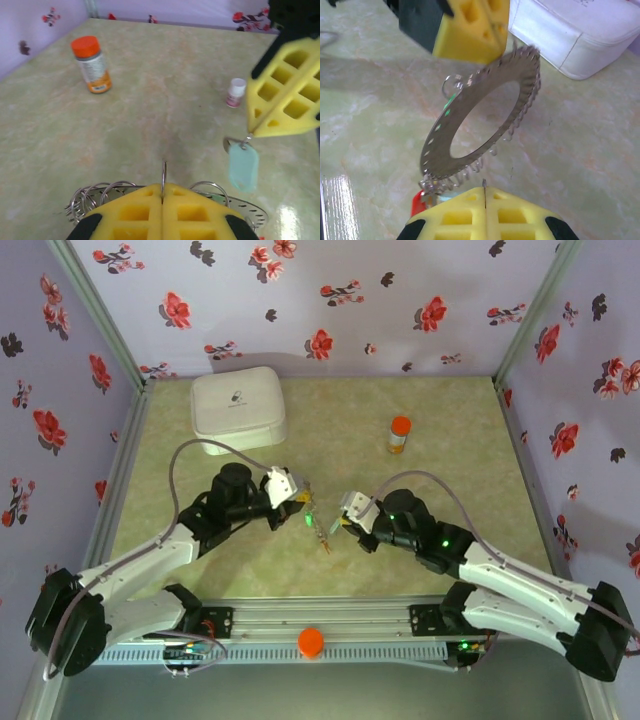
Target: Put the keys on the keyring
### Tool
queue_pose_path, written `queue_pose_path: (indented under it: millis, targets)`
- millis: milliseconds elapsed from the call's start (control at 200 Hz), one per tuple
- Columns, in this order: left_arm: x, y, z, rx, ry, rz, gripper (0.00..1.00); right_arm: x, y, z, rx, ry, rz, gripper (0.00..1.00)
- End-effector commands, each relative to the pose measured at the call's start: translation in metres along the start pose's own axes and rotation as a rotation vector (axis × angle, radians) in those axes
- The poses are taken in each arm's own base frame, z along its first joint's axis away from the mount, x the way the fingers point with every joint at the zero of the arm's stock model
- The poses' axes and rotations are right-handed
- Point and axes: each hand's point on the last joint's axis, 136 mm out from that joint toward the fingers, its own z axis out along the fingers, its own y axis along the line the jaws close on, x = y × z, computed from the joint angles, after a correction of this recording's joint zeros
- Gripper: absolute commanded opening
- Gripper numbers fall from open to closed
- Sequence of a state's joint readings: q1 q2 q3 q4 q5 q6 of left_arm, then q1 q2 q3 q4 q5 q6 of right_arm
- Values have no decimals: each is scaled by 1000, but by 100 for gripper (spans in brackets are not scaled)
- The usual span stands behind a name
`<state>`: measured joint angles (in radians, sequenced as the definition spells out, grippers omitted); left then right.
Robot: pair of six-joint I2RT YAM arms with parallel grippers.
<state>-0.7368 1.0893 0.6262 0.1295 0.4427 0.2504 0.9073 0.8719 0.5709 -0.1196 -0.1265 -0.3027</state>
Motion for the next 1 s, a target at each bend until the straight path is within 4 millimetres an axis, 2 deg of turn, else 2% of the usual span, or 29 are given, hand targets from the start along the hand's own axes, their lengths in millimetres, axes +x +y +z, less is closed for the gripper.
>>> queue_pose_path:
  millis: [0, 120, 335, 470, 705, 995]
  targets:
    - [-13, -16, 4, 74, -2, 44, 0, -20, -5, -11, 11, -39, -61, 0]
    - [-14, -24, 10, 99, 2, 44, 0, -28, -3, -13, -8, -56, -74, 0]
    - [-18, -25, 15, 106, -4, -19, 0, -41, -3, -8, -22, -94, -76, 0]
    - [-16, -26, 15, 108, 2, -46, 0, -44, -12, -1, 14, -78, -76, 0]
    - [-13, -29, 17, 118, 9, -66, 0, -54, -11, 5, -3, -105, -76, 0]
    - [-12, -29, 19, 124, 28, -65, 0, -57, -8, 11, -27, -114, -74, 0]
